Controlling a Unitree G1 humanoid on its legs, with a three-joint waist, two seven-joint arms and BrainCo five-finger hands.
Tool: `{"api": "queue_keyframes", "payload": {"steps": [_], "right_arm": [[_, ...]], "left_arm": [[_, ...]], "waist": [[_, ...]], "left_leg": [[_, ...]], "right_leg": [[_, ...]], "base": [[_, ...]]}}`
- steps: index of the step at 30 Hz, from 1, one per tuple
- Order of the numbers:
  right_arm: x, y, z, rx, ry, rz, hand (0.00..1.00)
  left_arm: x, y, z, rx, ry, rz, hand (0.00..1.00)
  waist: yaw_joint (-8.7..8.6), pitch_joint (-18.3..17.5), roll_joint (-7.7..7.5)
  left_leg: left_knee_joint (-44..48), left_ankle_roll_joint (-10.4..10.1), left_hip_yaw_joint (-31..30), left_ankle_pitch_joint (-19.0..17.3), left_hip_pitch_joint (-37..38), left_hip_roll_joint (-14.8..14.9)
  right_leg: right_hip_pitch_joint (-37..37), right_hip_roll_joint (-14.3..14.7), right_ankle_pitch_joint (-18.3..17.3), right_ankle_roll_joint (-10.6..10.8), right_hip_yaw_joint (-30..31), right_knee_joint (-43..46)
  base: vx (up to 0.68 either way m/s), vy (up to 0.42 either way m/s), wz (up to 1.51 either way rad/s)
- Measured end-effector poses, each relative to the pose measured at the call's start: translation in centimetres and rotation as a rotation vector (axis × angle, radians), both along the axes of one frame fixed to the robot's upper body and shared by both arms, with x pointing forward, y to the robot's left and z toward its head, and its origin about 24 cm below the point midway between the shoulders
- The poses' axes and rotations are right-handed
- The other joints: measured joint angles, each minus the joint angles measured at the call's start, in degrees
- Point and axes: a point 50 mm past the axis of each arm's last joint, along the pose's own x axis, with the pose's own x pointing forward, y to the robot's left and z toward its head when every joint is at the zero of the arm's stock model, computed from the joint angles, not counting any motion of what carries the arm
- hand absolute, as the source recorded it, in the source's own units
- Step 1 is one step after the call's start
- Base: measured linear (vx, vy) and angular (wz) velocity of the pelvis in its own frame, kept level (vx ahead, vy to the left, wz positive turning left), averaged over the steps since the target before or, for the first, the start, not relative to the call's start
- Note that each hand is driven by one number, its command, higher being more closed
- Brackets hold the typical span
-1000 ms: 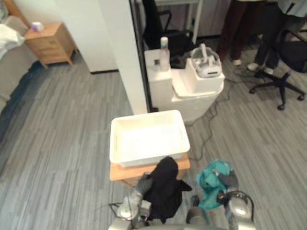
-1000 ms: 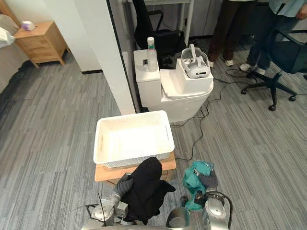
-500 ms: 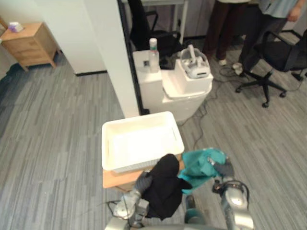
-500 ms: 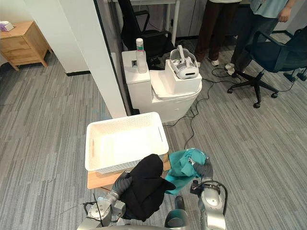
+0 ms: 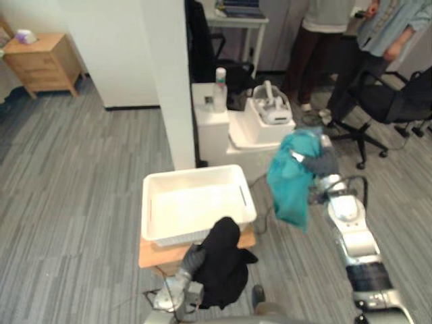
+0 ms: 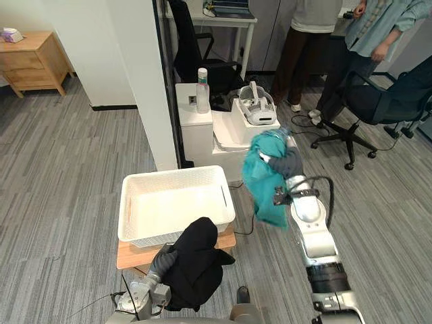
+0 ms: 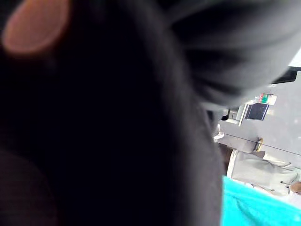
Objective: Tidy the bed and pick cloth on bed and put in laundry
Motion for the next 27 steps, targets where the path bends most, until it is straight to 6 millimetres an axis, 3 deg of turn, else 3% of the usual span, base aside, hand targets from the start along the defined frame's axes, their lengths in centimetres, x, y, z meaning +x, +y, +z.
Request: {"api": "queue_keyframes", "payload": {"steps": [7, 14, 19, 23, 27], "right_arm": [[2.0, 5.8, 4.5, -0.058, -0.132, 0.209, 1.0], [3.3, 9.8, 7.1, -0.019, -0.178, 0.292, 1.0], [3.2, 12.3, 9.0, 0.004, -0.232, 0.334, 1.0], [3.3, 14.7, 8.8, 0.015, -0.202, 0.379, 1.0], [4.4, 15.0, 6.6, -0.029, -0.11, 0.345, 1.0]], "left_arm": [[-0.2, 0.0, -0.2, -0.01, 0.01, 0.006, 1.0], [-0.1, -0.4, -0.2, -0.044, 0.018, 0.04, 1.0], [-0.2, -0.3, -0.3, -0.057, 0.028, 0.061, 1.0], [-0.4, -0.2, -0.4, -0.053, 0.034, 0.075, 1.0], [-0.3, -0.3, -0.4, -0.054, 0.033, 0.074, 1.0]], "waist": [[0.67, -1.1, -0.61], [3.07, -1.6, -0.5], [3.57, -1.6, -0.47], [3.59, -1.8, -0.63], [3.58, -1.6, -0.29]], "left_leg": [[-4.3, 0.0, -1.5, 3.4, 0.2, -0.8], [-8.8, 0.0, -3.0, 6.7, 1.1, -1.5], [-13.6, 0.0, -4.9, 9.9, 1.9, -2.2], [-14.2, -0.2, -5.2, 10.5, 1.6, -2.1], [-14.2, -0.8, -6.7, 11.2, 0.1, -1.9]], "right_leg": [[-0.1, 0.1, 1.2, -0.2, -2.2, -0.8], [0.2, 0.1, 1.4, -0.4, -3.8, -1.2], [0.8, 0.1, 1.4, -0.4, -6.1, -1.5], [0.9, 0.2, 1.4, -0.4, -6.1, -2.5], [0.7, 0.4, 1.0, -1.1, -6.3, -3.2]], "base": [[-0.04, -0.027, 0.11], [-0.05, -0.025, 0.13], [-0.06, -0.016, 0.26], [-0.04, -0.025, 0.03], [-0.02, -0.054, 0.15]]}}
